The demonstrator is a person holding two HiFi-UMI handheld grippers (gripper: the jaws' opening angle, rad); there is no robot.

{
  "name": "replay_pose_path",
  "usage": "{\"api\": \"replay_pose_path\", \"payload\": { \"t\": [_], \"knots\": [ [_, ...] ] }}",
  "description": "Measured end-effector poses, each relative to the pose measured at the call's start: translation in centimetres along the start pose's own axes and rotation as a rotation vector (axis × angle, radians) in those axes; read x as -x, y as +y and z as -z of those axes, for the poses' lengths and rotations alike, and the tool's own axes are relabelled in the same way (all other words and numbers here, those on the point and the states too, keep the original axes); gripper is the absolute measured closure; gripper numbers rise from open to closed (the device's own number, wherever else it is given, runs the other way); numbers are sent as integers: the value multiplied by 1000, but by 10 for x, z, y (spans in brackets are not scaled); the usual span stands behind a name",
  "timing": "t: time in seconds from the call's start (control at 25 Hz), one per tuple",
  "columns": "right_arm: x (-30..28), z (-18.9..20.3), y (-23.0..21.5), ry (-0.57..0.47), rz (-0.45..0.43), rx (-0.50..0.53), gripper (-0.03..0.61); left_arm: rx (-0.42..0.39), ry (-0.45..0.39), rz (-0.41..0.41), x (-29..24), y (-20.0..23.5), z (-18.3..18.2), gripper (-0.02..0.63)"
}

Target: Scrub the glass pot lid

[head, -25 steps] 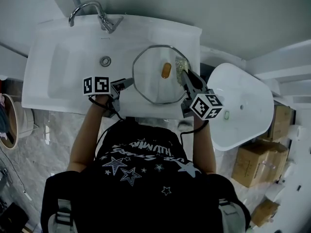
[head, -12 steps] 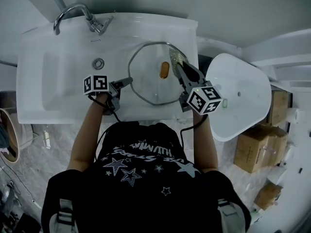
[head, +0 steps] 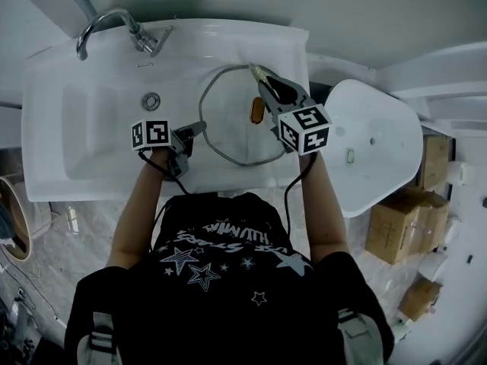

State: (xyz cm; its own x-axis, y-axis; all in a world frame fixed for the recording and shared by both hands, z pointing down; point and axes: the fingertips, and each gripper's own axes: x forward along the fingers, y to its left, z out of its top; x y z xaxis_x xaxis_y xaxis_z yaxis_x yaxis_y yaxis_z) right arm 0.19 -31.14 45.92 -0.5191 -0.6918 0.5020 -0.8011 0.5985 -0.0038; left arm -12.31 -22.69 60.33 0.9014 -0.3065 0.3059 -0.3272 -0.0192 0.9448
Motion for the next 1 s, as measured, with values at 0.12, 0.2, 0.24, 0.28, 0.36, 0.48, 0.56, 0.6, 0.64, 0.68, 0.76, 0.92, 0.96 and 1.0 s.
{"api": "replay_pose_path", "payload": {
  "t": [0.12, 0.2, 0.24, 0.28, 0.36, 0.48, 0.56, 0.6, 0.64, 0.68, 0.76, 0.92, 0.96, 1.0],
  "knots": [
    [-15, 1, -2, 54, -1, 50, 512, -10, 5, 13, 0, -1, 0, 552],
    [-23, 6, -7, 90, 11, 63, 512, -13, 10, 18, 1, -1, 0, 555],
    [-26, 9, -11, 110, 19, 65, 512, -15, 13, 19, 0, -1, 0, 555],
    [-29, 13, -14, 132, 28, 69, 512, -16, 15, 20, 0, -1, 0, 557],
    [-35, 23, -19, 183, 46, 94, 512, -14, 18, 24, 0, -1, 1, 559],
    [-41, 36, -21, 244, 47, 120, 512, -8, 23, 36, 1, -1, 1, 565],
    [-46, 39, -19, 256, 19, 86, 512, -2, 21, 44, 1, -1, 0, 567],
    [-49, 40, -18, 260, 6, 70, 512, 1, 19, 47, 1, -1, 0, 568],
    [-52, 40, -17, 266, -3, 60, 512, 3, 19, 48, 1, -1, 0, 568],
    [-55, 41, -17, 275, -10, 54, 512, 3, 21, 50, 1, -1, 0, 568],
    [-59, 42, -14, 292, -32, 33, 512, 1, 26, 53, 1, -1, 0, 569],
    [-66, 44, -4, 313, -91, 17, 512, 2, 30, 65, 1, -2, 1, 571],
    [-67, 45, 0, 323, -110, 25, 512, 5, 30, 67, 1, -3, 1, 571],
    [-68, 46, 5, 334, -132, 35, 512, 9, 28, 68, 1, -3, 2, 571]
  ]
}}
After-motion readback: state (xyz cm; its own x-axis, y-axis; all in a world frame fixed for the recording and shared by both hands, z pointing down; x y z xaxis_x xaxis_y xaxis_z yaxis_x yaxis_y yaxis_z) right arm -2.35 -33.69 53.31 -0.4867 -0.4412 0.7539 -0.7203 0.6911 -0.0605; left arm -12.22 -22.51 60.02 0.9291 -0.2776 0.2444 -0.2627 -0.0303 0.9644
